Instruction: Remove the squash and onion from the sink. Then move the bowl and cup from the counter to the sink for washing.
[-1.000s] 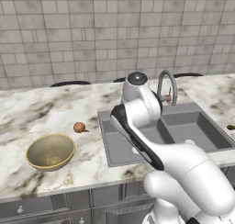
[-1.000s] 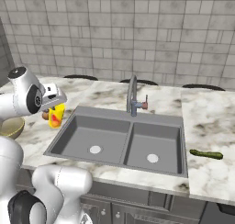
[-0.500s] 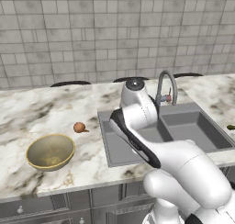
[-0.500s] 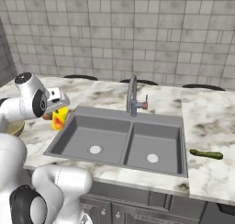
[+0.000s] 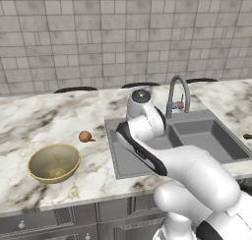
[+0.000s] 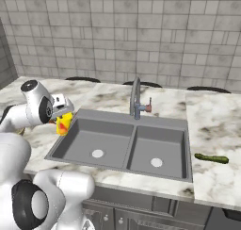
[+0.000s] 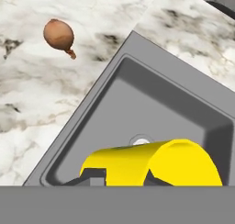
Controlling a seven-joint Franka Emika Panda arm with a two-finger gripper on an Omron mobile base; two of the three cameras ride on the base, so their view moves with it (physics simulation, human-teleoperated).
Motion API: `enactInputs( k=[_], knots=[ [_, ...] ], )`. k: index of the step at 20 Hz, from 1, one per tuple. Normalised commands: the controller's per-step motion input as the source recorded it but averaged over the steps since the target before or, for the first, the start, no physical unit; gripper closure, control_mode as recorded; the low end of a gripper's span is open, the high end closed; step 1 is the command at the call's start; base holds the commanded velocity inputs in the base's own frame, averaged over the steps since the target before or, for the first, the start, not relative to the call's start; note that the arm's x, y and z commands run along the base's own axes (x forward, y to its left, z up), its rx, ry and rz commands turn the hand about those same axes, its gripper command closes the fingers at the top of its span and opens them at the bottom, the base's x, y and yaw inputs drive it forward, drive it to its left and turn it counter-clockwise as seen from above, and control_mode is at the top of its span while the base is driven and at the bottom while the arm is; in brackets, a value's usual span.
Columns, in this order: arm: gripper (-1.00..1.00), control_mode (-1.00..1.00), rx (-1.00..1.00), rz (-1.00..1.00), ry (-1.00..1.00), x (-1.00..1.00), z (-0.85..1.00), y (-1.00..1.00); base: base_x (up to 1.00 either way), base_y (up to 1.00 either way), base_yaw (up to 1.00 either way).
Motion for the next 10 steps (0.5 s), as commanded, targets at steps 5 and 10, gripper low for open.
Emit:
enactInputs(
  k=[5, 10],
  knots=[
    [1.00, -1.00, 0.00, 0.00, 0.00, 0.24, -0.27, 0.00, 0.00, 0.00, 0.00],
    [1.00, -1.00, 0.00, 0.00, 0.00, 0.25, -0.26, 0.01, 0.00, 0.00, 0.00]
  ],
)
